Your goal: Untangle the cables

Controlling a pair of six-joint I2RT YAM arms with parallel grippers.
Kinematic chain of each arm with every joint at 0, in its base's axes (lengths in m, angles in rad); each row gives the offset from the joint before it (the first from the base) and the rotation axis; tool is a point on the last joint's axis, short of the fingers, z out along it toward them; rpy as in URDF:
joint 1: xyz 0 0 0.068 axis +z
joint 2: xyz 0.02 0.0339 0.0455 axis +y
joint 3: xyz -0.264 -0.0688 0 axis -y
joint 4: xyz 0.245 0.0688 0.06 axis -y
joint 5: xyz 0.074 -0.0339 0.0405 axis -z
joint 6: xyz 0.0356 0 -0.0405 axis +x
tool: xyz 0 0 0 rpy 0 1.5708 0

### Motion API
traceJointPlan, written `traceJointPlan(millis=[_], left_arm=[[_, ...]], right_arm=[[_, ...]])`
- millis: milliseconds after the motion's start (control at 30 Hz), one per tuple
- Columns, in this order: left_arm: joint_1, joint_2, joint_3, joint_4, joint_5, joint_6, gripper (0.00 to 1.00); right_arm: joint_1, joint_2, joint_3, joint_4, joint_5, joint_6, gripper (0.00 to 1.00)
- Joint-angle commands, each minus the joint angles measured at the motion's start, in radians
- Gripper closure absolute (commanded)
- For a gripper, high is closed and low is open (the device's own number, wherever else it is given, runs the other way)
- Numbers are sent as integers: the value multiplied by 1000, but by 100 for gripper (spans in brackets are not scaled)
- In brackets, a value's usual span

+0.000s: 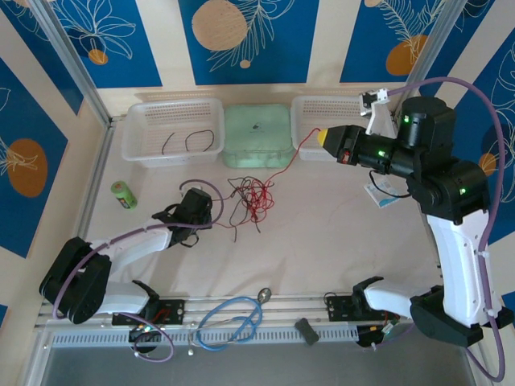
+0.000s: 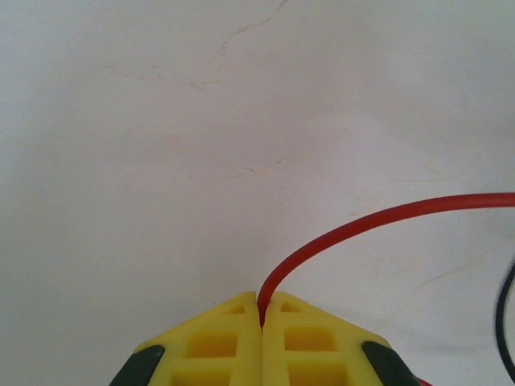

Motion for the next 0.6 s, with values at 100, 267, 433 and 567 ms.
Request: traceJointPlan(millis=[100, 267, 433, 567], left_arm=[[11, -134, 28, -35, 146, 88, 37], [9, -254, 131, -209, 188, 169, 21], [-4, -347, 190, -276, 286, 233, 10], [-48, -351, 186, -193, 380, 277, 6]], right_arm=[[-8, 25, -101, 26, -150, -76, 100], [-12, 37, -224, 57, -190, -116, 100], [-14, 51, -297, 92, -210, -115, 100], [-14, 54, -308, 109, -227, -103, 100]])
